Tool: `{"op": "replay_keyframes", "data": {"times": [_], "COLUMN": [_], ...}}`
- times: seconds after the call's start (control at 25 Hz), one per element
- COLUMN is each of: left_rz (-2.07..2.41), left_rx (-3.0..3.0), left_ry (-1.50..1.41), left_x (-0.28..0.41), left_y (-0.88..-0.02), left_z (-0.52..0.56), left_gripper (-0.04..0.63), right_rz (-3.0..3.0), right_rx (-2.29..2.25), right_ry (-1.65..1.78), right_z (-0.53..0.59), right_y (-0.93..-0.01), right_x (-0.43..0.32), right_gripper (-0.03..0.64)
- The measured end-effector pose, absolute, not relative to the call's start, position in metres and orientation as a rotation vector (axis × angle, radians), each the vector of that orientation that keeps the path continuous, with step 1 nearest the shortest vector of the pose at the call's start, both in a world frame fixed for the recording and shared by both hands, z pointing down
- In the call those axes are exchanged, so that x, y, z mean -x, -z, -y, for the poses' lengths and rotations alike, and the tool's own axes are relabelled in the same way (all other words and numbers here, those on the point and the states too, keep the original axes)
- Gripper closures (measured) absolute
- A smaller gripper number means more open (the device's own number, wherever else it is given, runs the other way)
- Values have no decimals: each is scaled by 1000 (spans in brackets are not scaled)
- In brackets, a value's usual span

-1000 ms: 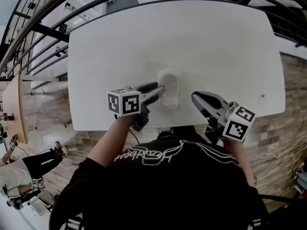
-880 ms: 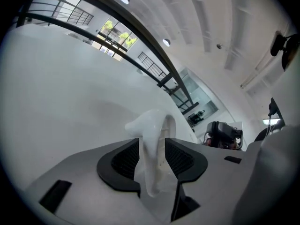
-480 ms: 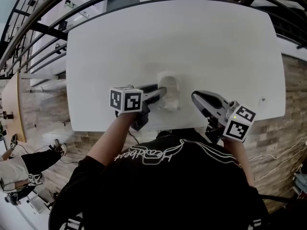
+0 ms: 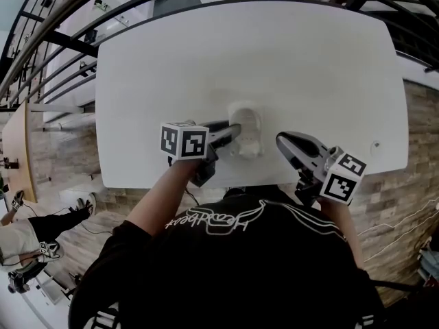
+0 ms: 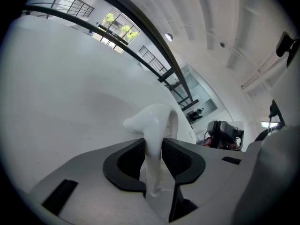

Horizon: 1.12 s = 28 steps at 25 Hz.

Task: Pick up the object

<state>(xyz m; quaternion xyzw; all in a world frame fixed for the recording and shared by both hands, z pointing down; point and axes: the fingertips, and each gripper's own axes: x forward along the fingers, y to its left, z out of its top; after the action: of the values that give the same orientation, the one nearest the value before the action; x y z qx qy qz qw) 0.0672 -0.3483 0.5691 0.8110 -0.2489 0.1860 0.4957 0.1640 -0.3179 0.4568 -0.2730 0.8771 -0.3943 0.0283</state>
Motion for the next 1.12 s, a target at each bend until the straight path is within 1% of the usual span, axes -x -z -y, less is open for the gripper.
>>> {"op": "replay_keyframes", "data": {"times": [0.64, 1.12], "left_rz": [614, 579], "left_rx": [-1996, -2091], "left_ry": [-409, -240], "left_x": [-69, -71], "left_y": [-554, -478], "left_z": [355, 348], "left_gripper": [479, 479], "right_rz": [-2712, -2720], "right_rx": [875, 895], "right_ry": [1197, 1070], "right_z": [317, 315], "right_y": [-450, -416], "right_x": [-159, -158], "right_gripper": [595, 595]}}
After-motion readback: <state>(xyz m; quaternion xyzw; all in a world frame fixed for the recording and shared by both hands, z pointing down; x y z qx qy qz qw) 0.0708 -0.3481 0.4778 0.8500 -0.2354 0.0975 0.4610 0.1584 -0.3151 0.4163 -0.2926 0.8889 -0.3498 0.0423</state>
